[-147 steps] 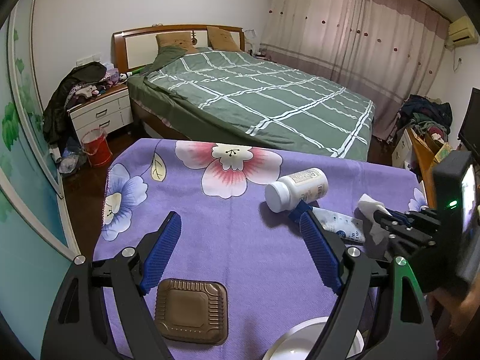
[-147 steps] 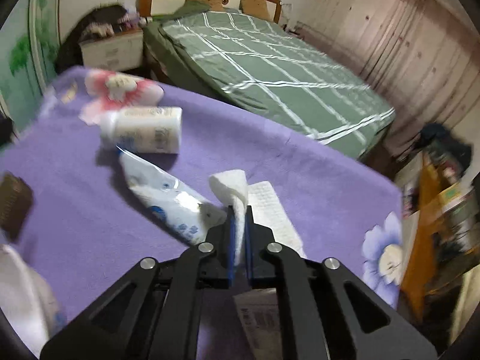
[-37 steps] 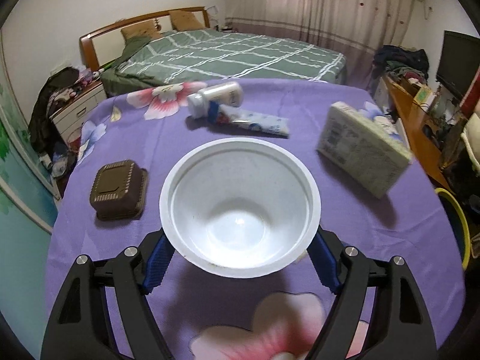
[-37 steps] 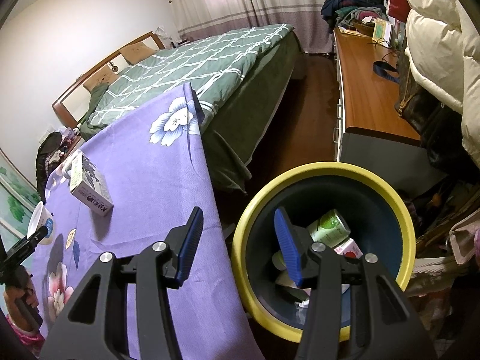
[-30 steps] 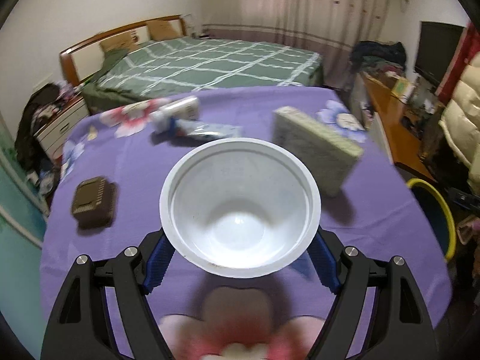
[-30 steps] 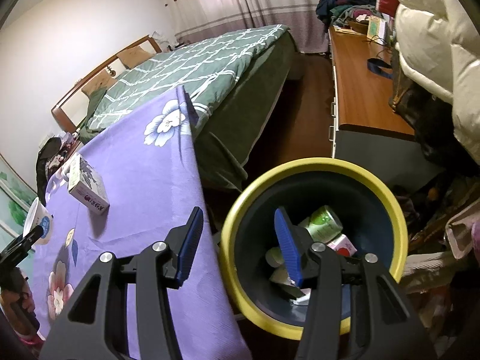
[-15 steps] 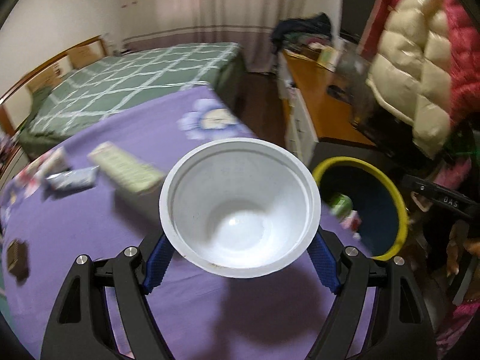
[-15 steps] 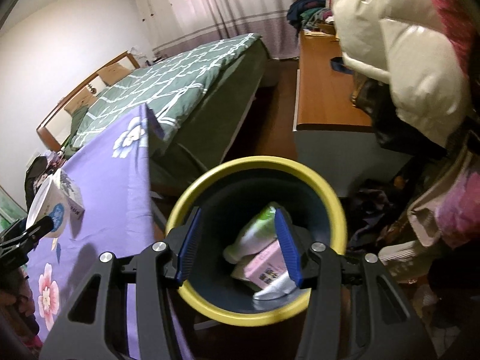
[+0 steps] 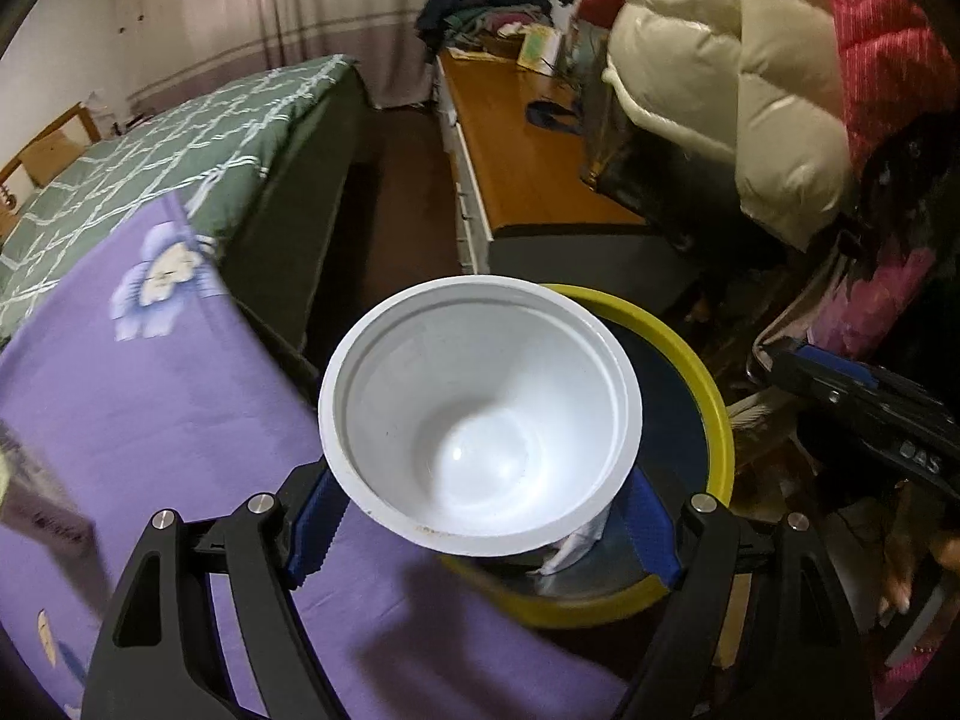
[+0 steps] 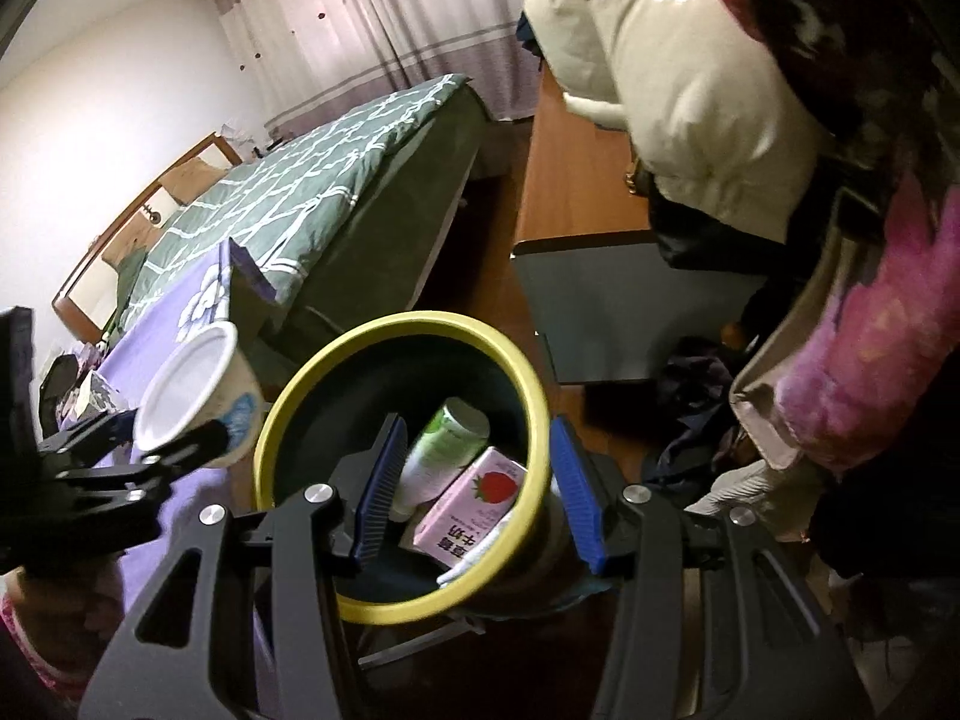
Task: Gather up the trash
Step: 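Grasp the white plastic bowl rim with the left gripper and drop it into the bin, then return the right gripper to the table and grasp the white-and-blue tube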
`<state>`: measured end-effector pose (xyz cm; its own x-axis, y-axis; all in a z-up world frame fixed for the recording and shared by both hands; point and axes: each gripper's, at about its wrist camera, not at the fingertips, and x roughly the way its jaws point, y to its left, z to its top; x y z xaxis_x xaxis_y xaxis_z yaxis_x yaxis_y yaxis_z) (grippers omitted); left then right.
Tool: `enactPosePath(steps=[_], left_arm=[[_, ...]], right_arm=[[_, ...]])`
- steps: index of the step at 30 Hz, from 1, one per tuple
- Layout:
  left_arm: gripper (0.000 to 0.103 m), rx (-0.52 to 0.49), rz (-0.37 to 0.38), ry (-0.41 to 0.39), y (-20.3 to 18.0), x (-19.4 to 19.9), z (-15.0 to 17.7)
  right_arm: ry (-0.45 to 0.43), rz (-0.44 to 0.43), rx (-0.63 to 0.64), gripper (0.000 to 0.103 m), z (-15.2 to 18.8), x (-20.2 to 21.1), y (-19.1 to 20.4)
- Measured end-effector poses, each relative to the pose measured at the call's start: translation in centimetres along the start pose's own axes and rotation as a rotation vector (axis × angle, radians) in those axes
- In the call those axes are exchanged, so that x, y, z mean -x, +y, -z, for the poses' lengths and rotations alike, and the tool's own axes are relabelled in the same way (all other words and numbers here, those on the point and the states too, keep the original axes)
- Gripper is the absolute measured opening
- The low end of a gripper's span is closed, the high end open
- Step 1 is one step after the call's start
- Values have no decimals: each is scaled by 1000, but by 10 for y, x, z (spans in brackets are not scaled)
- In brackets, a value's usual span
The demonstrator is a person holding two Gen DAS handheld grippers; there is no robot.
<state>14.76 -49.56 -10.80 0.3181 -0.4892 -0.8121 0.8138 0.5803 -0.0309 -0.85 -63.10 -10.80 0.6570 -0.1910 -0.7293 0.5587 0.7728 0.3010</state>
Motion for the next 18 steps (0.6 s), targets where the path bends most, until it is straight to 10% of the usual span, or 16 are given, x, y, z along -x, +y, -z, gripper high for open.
enactPosePath(steps=[8,18], left_arm=[[88,4,-31,-12,4,3,3],[90,148,-153,-134,103,98,38]], right_arm=[[10,-16,12,50,1,-3,4],[45,-66,111,50,3,-19,57]])
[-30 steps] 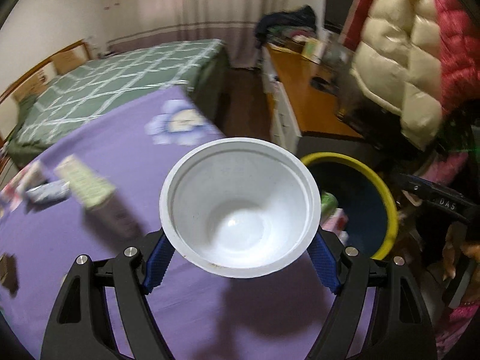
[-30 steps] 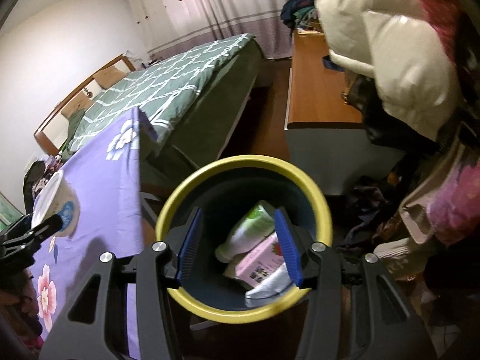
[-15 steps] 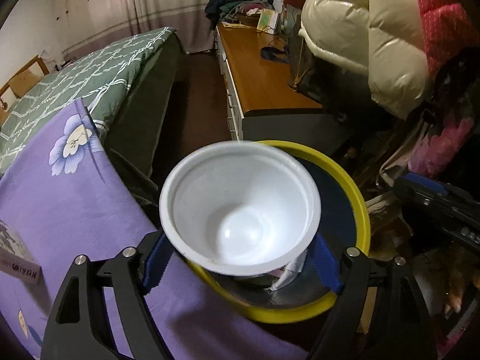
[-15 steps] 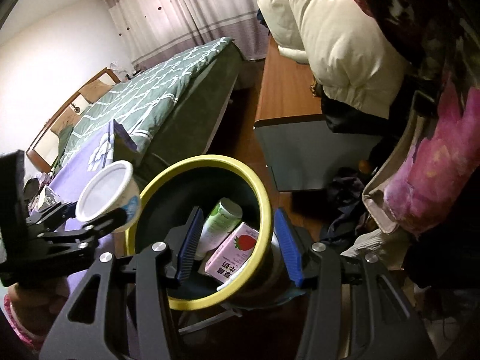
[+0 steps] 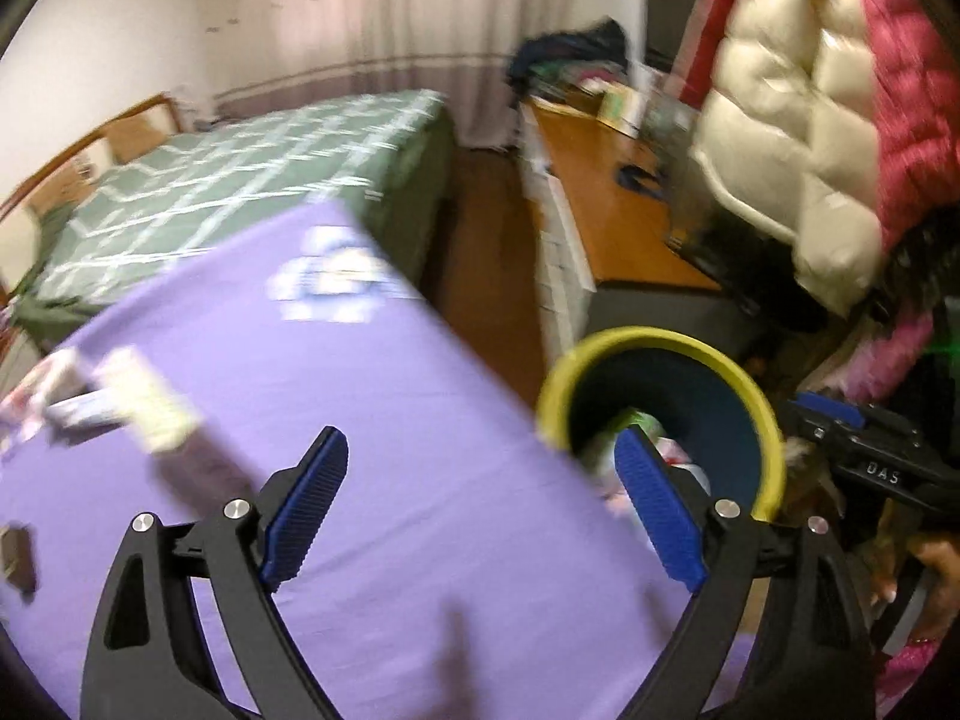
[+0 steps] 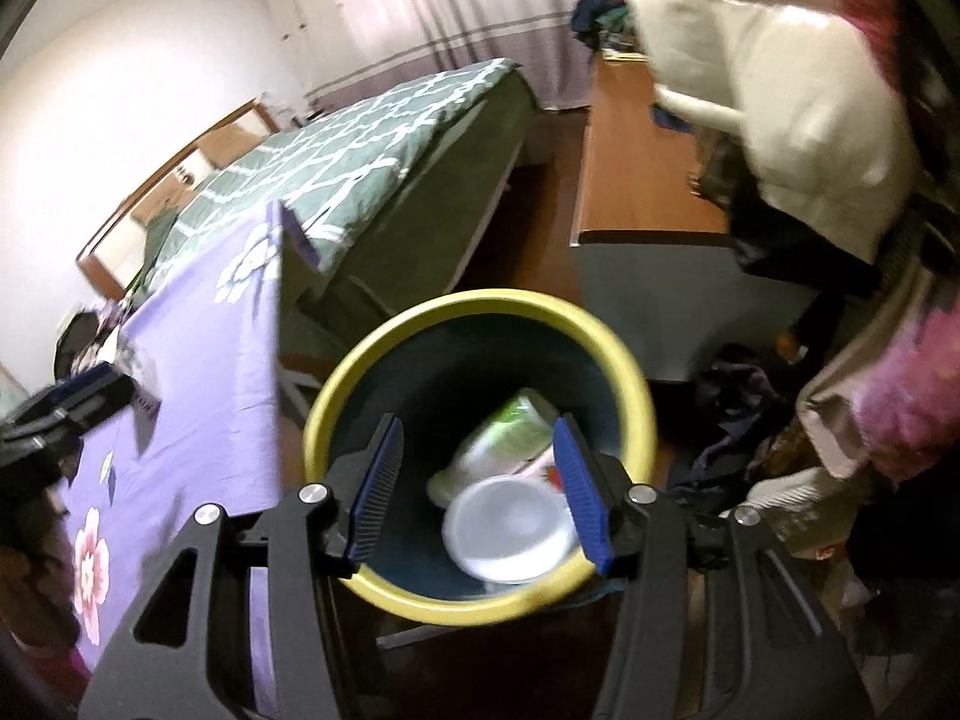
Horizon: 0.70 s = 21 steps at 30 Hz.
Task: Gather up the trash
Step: 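Return the right gripper to the table and grasp the white-and-blue tube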
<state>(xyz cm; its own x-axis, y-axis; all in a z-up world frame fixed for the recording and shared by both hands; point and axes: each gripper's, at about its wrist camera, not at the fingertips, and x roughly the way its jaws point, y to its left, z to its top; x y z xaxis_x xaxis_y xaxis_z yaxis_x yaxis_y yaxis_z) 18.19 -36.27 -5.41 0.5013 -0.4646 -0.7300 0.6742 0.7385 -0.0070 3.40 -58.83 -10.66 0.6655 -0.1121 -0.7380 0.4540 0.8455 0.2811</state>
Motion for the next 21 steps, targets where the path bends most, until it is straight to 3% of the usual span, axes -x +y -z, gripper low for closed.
enactPosePath(steps=[5,14,21], left_arm=[[91,108,-152,-58,90,40,16],[91,311,-363,-74,248,75,57],[91,450,-431,-70,341,75,87]], right_arm=[[22,-31,81,50,-2,-11,47],[72,-121,254,50,-3,-36,161],[100,-209,386,50,3,-52,260]])
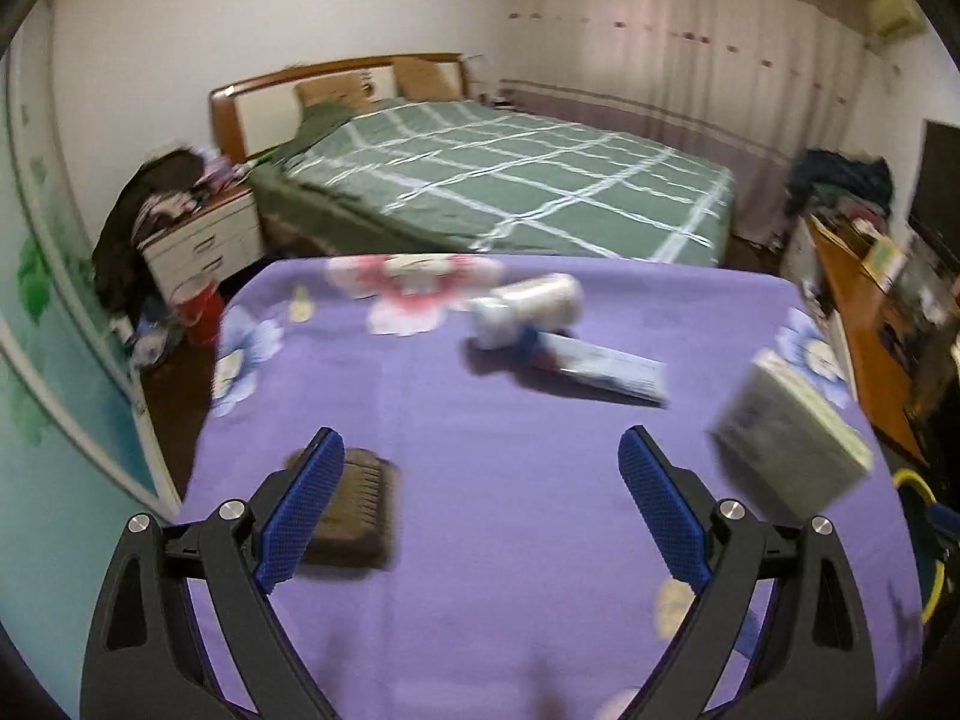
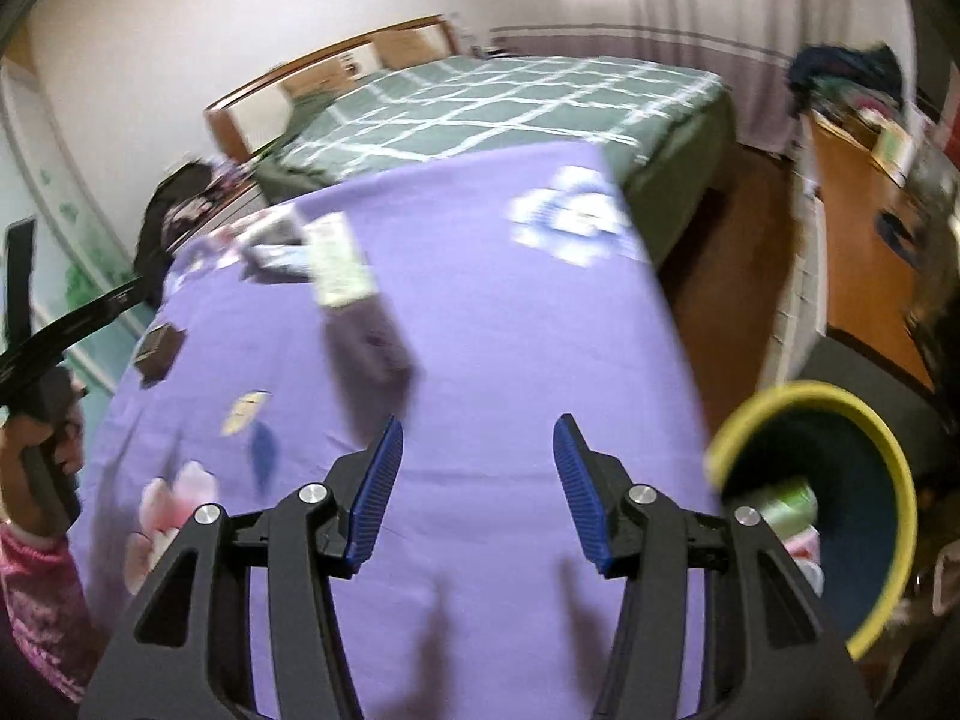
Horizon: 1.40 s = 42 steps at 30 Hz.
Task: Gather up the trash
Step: 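Return the right gripper to the table and grasp the white-and-blue tube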
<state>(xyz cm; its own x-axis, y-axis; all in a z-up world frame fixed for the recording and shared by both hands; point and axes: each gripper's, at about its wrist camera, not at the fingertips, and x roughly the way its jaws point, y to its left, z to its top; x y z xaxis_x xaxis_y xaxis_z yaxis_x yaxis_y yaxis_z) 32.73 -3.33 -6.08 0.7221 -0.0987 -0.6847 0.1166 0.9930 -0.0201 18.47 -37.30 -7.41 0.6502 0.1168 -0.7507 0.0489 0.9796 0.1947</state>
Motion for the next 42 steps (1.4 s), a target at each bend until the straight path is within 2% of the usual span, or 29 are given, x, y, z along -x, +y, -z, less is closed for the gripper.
enactPosePath(steps=[2,7,15,19,26,30,35,37,41,42], left_arm=[[91,33,-13,9,22,-17,-6],[91,60,-39,27,46,-49,-22],[91,116,-36,41,65,-67,-24],[91,146,-16,62,76,-73,-21],[91,161,-31,78,83,-82,-17],[91,181,-26,91,86,-88,-15],[91,190,-24,94,88,-90,-14],[91,191,-25,88,88,-88,-14],[91,195,-24,80,89,-86,-14],[91,193,-24,80,88,-86,-14]], right_arm=[[7,-21,39,50,-8,-10,25],[36,-73,124,50,-30,-44,83],[50,-93,256,50,-73,-107,162],[51,-79,300,50,-91,-139,182],[89,-12,362,53,-112,-202,200],[87,28,390,62,-111,-220,203],[66,77,447,63,-112,-233,210],[56,81,451,57,-113,-234,210],[38,101,469,28,-114,-237,211],[36,108,472,24,-114,-236,211]])
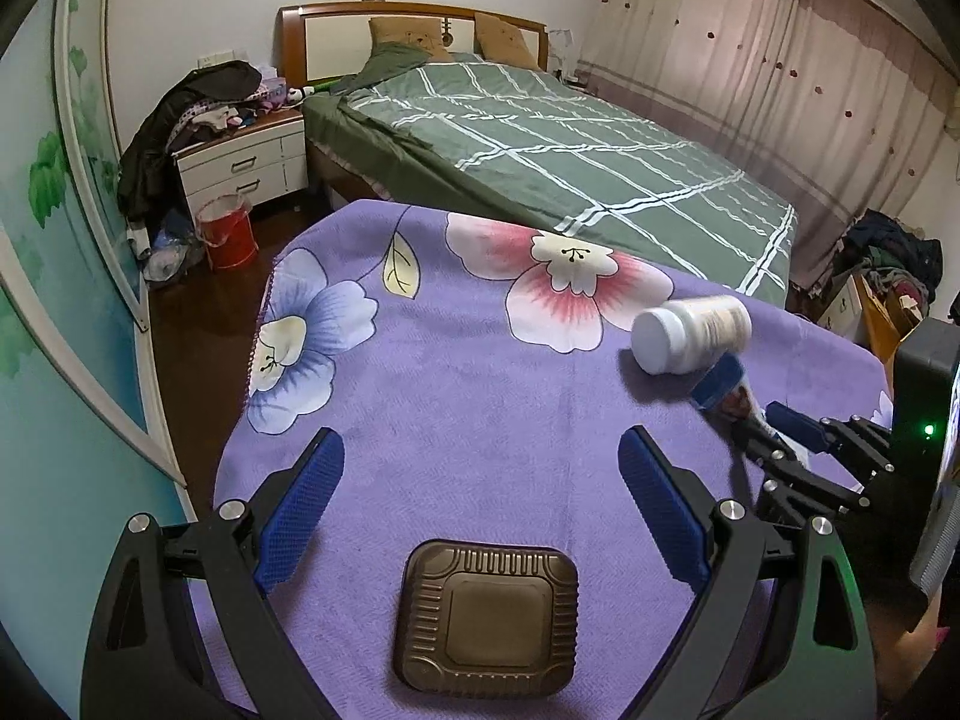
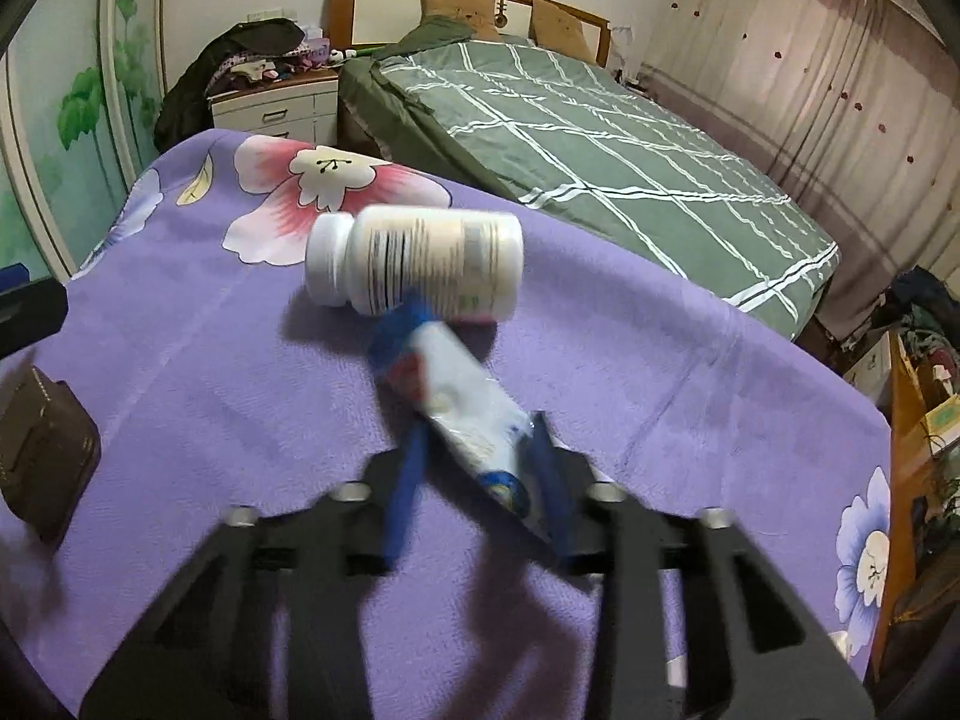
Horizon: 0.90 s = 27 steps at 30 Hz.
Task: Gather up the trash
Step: 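Return the right gripper to the table and grasp the white-and-blue tube, then carry the tube over the bin and open the right gripper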
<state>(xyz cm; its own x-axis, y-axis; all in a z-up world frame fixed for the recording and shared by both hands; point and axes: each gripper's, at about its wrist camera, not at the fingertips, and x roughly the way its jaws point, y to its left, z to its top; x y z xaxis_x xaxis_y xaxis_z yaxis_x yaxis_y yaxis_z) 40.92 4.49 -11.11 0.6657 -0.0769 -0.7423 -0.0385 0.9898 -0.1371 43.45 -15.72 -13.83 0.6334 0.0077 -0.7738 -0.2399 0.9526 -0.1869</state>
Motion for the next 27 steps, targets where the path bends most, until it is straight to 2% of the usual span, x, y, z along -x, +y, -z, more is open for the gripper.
enactPosePath(steps=[3,7,13,17,21,27], left_arm=[[91,-2,-1,-2,1,0,0],[91,-7,1,-3,-2,1,2],[91,-31,14,-2,-9,3,4],[91,-39,26,-15,-13,9,5],[91,-51,33,-26,-18,15,7],[91,-85,47,-46,-30,27,12]], right_arm=[[-33,6,3,20,2,12,1],[-64,-33,-38,18,4,36,-5],[-103,-161,-128,13,21,90,-14],[-117,-244,-192,12,42,125,-21],[-151,-285,-253,12,67,162,-36],[-177,-286,-343,12,112,209,-65]])
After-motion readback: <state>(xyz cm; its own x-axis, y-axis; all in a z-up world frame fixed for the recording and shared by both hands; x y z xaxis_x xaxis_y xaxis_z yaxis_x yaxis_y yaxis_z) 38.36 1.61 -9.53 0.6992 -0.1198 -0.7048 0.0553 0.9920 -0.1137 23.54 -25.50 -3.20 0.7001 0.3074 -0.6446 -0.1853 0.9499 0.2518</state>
